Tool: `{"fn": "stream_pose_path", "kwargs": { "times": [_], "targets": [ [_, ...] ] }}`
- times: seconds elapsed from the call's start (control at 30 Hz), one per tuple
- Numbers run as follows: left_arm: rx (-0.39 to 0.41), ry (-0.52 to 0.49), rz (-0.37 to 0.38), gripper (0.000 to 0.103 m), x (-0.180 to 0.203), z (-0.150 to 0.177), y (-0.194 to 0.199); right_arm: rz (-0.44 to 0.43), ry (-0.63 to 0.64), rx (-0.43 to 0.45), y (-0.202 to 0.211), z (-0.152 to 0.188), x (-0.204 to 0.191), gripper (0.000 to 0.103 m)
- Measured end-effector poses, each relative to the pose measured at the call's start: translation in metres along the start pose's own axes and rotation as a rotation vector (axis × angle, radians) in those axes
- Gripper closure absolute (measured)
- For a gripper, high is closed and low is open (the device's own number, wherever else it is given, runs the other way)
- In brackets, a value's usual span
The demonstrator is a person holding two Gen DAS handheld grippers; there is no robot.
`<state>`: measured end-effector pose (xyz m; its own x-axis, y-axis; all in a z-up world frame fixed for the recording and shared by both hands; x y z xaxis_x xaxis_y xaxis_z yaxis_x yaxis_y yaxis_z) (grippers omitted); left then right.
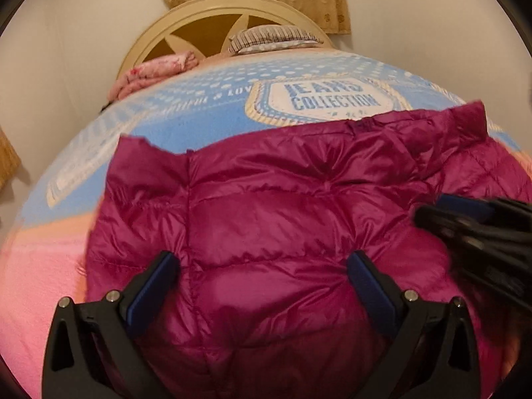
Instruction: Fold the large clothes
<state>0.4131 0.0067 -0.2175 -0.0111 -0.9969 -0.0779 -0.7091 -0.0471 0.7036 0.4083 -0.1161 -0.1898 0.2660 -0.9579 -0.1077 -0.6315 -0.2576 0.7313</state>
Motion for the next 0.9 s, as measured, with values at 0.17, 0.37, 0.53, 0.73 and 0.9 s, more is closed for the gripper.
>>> {"fn": "stream_pose_path", "kwargs": {
  "times": [0.17, 0.37, 0.53, 0.73, 0.9],
  "targets": [
    [0.007, 0.012, 0.003, 0.000, -0.001, -0.004, 0.001, 0.009, 0.065, 0.052, 0.035, 0.021, -0.015, 0.052],
    [0.080, 0.129, 0.030, 0.000, -0.037, 0.003, 0.056, 0.017, 0.072, 0.039, 0.028, 0.035, -0.015, 0.052],
    [0.059, 0.208, 0.004, 0.000, -0.083, 0.038, 0.079, 0.041, 0.090, 0.025, 0.025, 0.038, -0.017, 0.051],
    [-0.013, 0.357, 0.189, 0.000, -0.092, 0.077, 0.076, 0.043, 0.088, 0.018, 0.026, 0.040, -0.019, 0.050],
    [-0.038, 0.430, 0.339, 0.017, -0.078, 0.077, 0.063, 0.009, 0.058, 0.022, 0.027, 0.040, -0.015, 0.050]
  ]
}}
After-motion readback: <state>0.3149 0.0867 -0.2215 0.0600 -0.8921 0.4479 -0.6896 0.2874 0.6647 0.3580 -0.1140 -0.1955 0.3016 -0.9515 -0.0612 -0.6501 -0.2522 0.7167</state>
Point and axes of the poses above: each gripper's, at about its wrist camera, not at the fingertips, and y roughly against the way its jaws point, x to its right, z to its underside, the point moved 7 cm from there along -y, roughly the way its jaws point, and after that the axes turned 4 degrees about y, right-handed, at the moved point
